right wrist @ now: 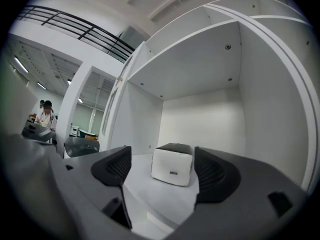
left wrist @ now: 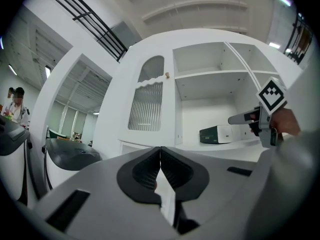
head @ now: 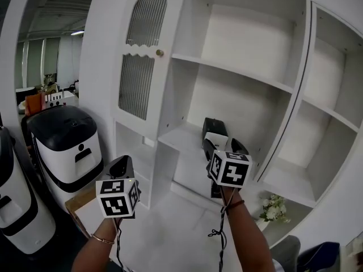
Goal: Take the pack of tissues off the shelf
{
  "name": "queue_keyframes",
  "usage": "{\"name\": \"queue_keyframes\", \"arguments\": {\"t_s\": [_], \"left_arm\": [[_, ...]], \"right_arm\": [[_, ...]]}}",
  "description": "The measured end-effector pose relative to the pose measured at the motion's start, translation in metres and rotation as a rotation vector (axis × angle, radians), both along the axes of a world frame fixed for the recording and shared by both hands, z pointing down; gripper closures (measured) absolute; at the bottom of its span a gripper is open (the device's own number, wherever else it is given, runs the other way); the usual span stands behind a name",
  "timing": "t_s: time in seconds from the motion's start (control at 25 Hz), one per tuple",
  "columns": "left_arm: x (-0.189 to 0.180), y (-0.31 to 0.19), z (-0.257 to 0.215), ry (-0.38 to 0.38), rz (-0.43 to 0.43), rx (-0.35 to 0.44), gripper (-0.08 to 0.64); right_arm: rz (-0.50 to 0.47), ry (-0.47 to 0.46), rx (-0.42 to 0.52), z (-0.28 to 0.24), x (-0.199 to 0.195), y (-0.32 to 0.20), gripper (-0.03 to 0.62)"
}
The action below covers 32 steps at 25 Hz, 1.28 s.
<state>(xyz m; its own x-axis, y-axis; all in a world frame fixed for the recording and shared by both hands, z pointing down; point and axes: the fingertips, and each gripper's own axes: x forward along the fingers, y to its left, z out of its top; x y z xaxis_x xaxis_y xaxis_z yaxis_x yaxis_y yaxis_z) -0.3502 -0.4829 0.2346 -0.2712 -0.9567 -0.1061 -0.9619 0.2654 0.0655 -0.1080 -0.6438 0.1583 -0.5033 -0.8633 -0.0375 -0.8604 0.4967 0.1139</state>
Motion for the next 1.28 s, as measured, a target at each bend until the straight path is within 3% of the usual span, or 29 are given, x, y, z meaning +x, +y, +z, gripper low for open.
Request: {"name": "queue_keyframes", "arguments": {"t_s": [0.76,1.28], "left_arm": [[0.005,-0.037,-0.011,0.02,0.07,0.015,0.541],[0.006,-0.045,0.004,0.037,0.078,-0.006,0.541]], "right_arm": [[0.17,0.121,-0.074,-0.001,-0.016,-0.06,0.18],[0.211,0.103,-0.142,0.002,-0.014,-0.08,0.144]]}}
